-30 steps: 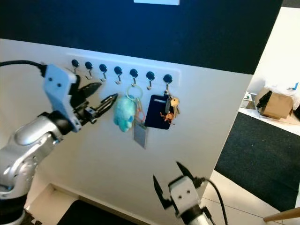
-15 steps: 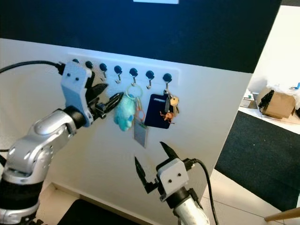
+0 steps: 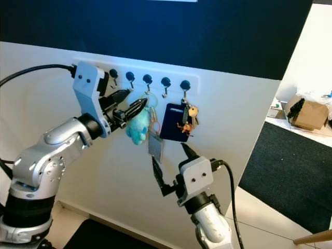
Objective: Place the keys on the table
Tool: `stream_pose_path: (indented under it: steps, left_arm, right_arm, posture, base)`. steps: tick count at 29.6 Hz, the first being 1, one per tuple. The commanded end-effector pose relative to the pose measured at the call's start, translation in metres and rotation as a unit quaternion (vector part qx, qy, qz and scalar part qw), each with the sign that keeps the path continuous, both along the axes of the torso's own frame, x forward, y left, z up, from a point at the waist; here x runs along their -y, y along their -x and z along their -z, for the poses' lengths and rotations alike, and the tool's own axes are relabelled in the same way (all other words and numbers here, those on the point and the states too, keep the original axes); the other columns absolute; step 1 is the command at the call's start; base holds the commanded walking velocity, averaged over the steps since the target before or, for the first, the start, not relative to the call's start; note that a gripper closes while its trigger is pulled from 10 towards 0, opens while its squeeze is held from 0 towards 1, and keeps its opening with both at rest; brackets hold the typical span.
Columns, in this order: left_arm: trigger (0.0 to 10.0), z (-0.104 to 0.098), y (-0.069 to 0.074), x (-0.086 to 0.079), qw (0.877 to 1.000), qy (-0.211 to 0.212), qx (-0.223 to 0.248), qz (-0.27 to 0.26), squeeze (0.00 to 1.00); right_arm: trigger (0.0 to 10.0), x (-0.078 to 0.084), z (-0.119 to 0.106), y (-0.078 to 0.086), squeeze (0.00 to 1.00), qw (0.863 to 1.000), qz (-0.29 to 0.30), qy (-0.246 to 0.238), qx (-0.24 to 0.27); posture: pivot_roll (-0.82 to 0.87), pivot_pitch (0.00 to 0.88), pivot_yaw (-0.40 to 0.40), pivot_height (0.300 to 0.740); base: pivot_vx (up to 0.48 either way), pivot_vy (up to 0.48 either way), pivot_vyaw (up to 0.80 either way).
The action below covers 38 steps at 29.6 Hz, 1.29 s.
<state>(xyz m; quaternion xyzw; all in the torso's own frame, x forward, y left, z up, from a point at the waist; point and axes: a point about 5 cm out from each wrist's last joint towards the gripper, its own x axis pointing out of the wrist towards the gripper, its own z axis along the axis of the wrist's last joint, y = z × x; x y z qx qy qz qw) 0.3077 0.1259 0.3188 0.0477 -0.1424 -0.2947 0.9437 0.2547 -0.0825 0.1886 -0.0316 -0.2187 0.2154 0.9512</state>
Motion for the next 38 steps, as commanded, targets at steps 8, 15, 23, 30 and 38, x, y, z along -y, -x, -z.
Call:
stream_pose_path:
  steps: [8, 15, 23, 30, 38]
  left_arm:
    - [5.0, 0.01, 0.002, 0.01, 1.0, -0.002, -0.015, 0.01, 0.0]
    - [4.1, 0.014, 0.008, 0.012, 1.0, -0.004, -0.02, 0.017, 0.0]
    - [4.9, 0.012, 0.008, 0.007, 1.0, 0.008, -0.015, -0.002, 0.0]
    - [0.0, 0.01, 0.007, 0.006, 1.0, 0.008, -0.008, -0.008, 0.0]
    - [10.0, 0.005, 0.009, 0.007, 1.0, 0.02, 0.002, -0.005, 0.0]
  right_arm:
    - [10.0, 0.0, -0.011, -0.001, 0.0, 1.0, 0.001, -0.009, 0.006]
    - [10.0, 0.002, -0.012, -0.003, 0.0, 1.0, 0.005, -0.011, 0.004]
    - [10.0, 0.002, -0.009, -0.005, 0.0, 1.0, 0.002, -0.009, -0.004]
    - [10.0, 0.002, -0.009, -0.006, 0.0, 1.0, 0.003, -0.009, -0.005]
    - [10.0, 0.002, -0.009, -0.006, 0.0, 1.0, 0.004, -0.011, -0.007]
  posture:
    - [0.04, 0.095, 0.047, 0.74]
    - [0.04, 0.09, 0.045, 0.74]
    - [0.05, 0.083, 0.035, 0.74]
    - [0.05, 0.083, 0.037, 0.74]
    - [0.05, 0.085, 0.039, 0.74]
  base:
    - [0.0, 0.0, 0.0]
    - [0.0, 0.0, 0.0]
    - [0.0, 0.0, 0.0]
    - [0.0, 0.0, 0.0]
    - [0.0, 0.0, 0.0]
